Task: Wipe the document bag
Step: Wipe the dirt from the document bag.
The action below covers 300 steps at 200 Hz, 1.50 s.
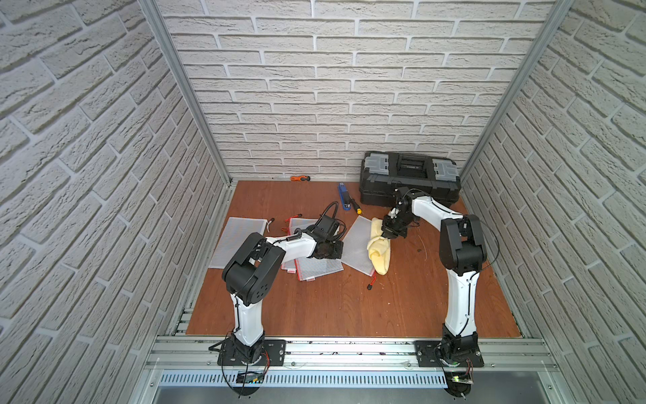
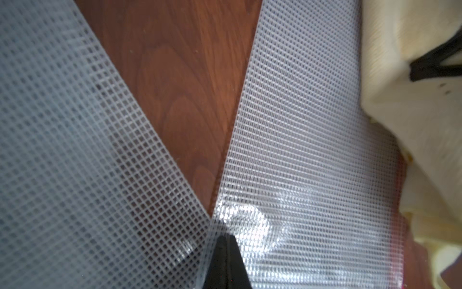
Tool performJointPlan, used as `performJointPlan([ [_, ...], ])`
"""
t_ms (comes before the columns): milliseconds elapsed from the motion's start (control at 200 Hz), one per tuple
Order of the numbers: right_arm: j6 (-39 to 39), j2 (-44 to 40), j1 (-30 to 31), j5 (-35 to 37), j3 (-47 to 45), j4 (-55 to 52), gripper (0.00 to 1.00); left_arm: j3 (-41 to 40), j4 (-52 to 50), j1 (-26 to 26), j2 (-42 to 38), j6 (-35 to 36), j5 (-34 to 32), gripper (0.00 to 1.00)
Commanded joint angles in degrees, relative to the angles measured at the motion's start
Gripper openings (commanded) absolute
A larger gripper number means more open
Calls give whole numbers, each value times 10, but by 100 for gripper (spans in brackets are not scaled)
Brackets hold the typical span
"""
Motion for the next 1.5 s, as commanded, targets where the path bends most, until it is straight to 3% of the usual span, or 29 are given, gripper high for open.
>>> performJointPlan([
  [0,-29,-49,-29,34,-24,-36,2,-12,-53,-1,2,4,-5,0],
  [110,-27,-58,-17,-6,-39,-19,2,-10,-52,-1,5,5,-2,0],
  [225,-12,-56,47,-3,-23,-3,2,-6,-58,-1,7,7,-2,0],
  [380,11,-7,145,-17,57,-2,2,-7,-61,-2,3,7,-3,0],
  [475,13,40,171,-33,103,-7,2,-9,-62,-3,4,7,-5,0],
  [680,12,59,138,-12,109,-25,2,-8,-62,-3,9,6,-4,0],
  [960,-25,-41,-6,-1,-23,-15,2,2,-62,-4,17,10,2,0],
  [1090,-46,-77,-40,9,-61,-22,2,3,-63,-5,15,11,3,0],
  [1250,-32,-88,-8,-22,-77,3,2,6,-66,-7,17,12,3,0],
  [1495,28,-15,145,-43,-20,46,2,10,-69,-12,18,10,-2,0],
])
